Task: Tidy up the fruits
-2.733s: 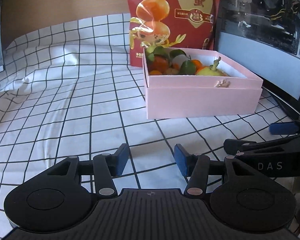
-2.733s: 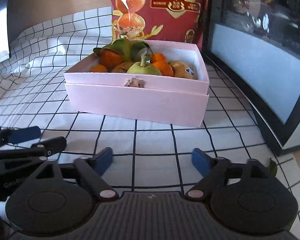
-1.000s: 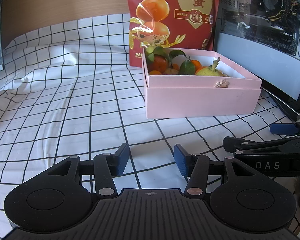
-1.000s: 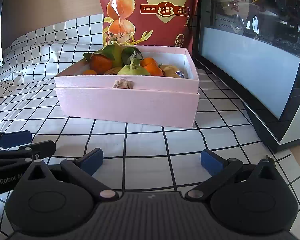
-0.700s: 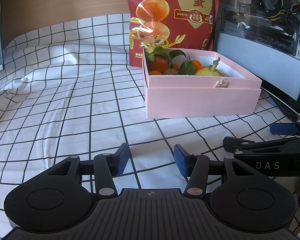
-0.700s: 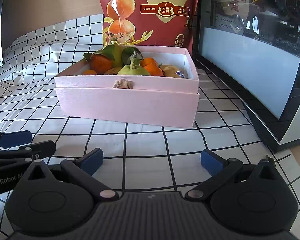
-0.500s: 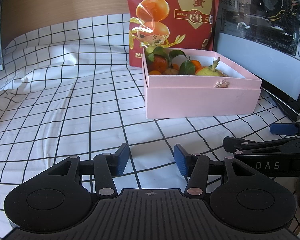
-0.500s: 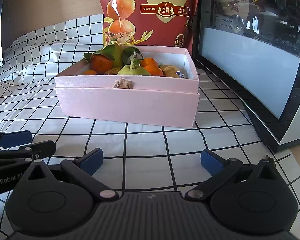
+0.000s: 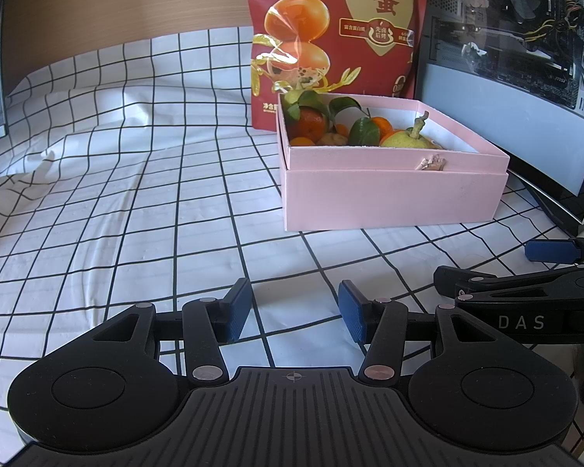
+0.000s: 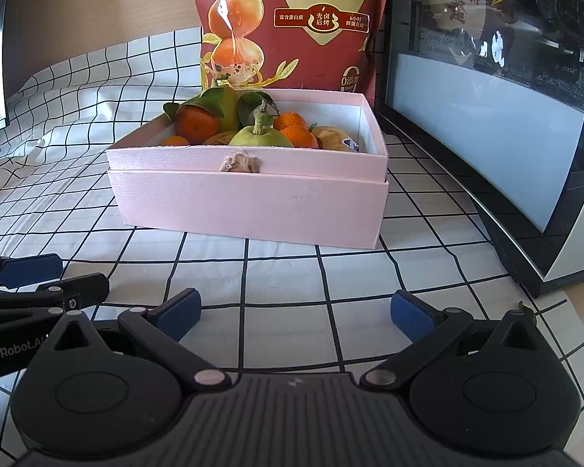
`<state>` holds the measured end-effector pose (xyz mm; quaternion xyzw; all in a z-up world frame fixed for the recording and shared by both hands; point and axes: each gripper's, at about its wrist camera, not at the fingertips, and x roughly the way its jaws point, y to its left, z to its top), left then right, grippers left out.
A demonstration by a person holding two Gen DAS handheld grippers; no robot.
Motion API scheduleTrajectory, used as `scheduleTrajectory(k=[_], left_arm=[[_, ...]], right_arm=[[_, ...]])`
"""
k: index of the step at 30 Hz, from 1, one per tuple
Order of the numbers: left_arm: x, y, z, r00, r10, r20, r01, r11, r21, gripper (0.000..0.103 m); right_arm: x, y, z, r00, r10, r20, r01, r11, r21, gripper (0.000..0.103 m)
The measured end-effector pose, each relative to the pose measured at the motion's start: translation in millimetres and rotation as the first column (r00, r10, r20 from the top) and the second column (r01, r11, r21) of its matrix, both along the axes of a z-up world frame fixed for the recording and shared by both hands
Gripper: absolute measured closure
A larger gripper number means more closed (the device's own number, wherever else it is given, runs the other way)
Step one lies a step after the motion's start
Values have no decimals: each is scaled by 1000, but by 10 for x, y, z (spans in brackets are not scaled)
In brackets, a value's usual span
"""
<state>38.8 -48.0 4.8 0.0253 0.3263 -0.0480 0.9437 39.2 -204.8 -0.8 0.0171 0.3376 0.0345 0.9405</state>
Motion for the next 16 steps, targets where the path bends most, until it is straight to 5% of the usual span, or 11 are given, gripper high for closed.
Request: scheduleTrajectory(k=[16], left_arm=[[-1,-13,2,1000,0,0,0,1000,3,48]], right_arm=[[3,1,3,1000,0,0,0,1000,0,0]])
